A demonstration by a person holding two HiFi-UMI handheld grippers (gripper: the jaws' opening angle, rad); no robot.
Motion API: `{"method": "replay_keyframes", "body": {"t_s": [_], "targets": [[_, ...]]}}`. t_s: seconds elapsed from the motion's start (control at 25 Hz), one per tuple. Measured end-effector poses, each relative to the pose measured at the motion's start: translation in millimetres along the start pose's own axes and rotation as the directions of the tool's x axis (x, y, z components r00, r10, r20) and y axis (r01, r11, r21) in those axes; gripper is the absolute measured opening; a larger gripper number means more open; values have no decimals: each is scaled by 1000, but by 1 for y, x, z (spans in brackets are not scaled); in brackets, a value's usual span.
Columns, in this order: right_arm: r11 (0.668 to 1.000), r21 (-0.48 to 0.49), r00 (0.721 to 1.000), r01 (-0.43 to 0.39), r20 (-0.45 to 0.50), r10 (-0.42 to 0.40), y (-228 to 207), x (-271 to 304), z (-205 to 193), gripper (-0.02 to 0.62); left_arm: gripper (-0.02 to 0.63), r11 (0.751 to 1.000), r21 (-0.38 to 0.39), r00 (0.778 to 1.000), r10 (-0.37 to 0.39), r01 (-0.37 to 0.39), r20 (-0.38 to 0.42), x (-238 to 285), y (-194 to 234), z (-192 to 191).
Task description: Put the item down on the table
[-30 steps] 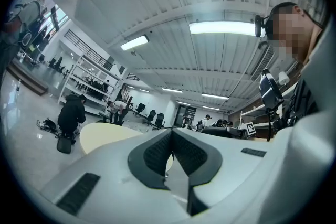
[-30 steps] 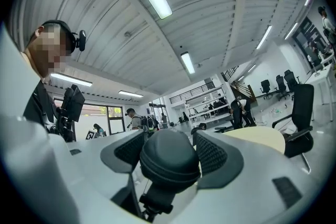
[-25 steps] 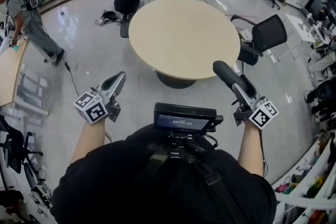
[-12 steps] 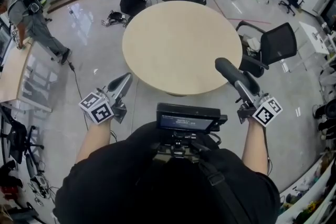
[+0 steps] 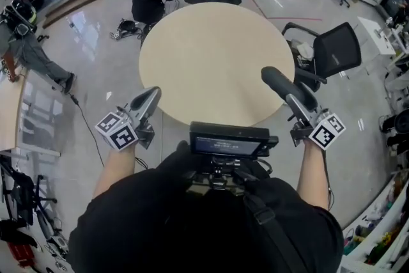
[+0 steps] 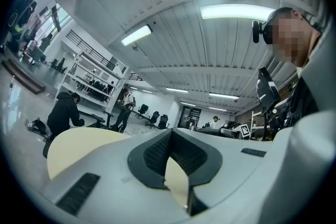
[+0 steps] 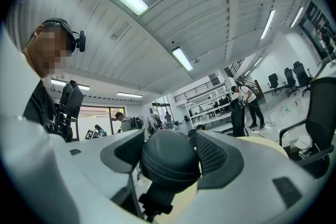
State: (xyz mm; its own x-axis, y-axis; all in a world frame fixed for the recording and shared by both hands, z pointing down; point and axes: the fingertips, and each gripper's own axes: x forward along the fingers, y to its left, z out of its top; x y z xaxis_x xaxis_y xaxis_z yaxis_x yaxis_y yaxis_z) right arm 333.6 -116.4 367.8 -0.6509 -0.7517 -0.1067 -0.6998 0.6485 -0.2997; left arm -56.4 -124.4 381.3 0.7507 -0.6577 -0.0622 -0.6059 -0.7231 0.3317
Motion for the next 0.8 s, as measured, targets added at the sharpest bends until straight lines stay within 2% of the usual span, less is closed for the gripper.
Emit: {"method": "replay_keyframes", "body": {"t_s": [0.16,0.28,0.4,0.56,0.8], "targets": [[998,-6,998,64,15,-64,-2,44,-6,316,0,997,-1,997,-71,71,-19,23,61,16],[993,-12,992,118,35,-118,0,78,1,316,0,992,8,991,-127,128,-36,41,102,42],[988,-4,987,152,46,-152,-3,99,4,317,0,985,6,984,-170,170,-50,58,124,55],[982,1,982,189,27,-189,-5,107,-3,316,0,980,-16,977,-201,201,-66,70,139,51],[977,6,977,214,-6,-214,-36,150,-7,316,0,976,-68,973,-213,208,-83,104,190,46]]}}
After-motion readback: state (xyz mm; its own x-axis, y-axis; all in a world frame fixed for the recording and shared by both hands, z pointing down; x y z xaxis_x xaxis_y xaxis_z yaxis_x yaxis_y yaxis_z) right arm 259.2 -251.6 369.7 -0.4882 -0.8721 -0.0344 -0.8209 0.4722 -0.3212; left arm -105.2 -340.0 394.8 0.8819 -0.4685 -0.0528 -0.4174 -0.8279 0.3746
